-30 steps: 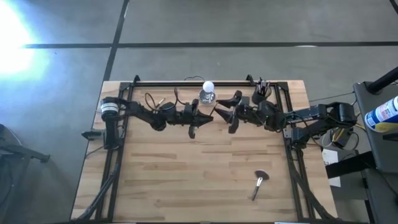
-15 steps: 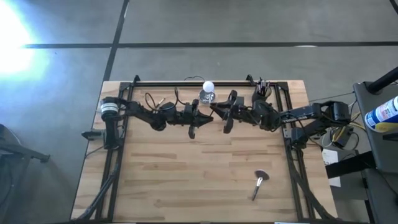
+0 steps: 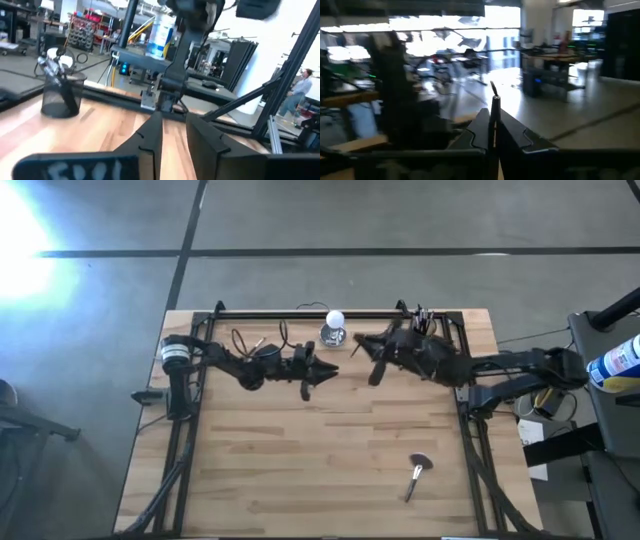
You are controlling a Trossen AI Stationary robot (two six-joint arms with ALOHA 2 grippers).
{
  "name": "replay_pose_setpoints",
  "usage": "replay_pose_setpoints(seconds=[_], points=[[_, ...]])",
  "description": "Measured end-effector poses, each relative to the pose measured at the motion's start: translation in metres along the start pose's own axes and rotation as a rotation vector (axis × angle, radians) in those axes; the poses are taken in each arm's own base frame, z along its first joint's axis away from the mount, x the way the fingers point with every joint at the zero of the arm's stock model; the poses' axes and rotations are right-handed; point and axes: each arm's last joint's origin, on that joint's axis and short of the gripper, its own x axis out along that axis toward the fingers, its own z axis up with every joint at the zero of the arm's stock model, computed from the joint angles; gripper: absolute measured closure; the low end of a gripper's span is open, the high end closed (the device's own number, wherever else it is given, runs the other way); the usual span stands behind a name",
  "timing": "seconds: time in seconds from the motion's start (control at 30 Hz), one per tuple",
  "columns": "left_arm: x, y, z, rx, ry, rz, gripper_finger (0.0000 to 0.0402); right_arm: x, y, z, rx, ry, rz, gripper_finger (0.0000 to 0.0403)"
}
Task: Put items in baskets/containers
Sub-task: Put the black liner brush into the black pen holder
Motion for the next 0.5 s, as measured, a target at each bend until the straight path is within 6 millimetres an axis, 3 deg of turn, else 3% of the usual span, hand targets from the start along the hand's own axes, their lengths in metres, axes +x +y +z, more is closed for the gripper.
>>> replay_pose_setpoints(seconds=[0.27, 0.5], points=[[-0.012, 0.002, -0.009, -0.008, 0.031, 0.019, 0.0315, -0.046, -0.041, 0.028, -0.121, 0.139, -0.434, 0.0392], [-0.013, 0.002, -0.009, -0.002, 0.032, 0.016, 0.0315, -0.068, -0.095, 0.019, -0.136, 0.242, -0.73, 0.0393]])
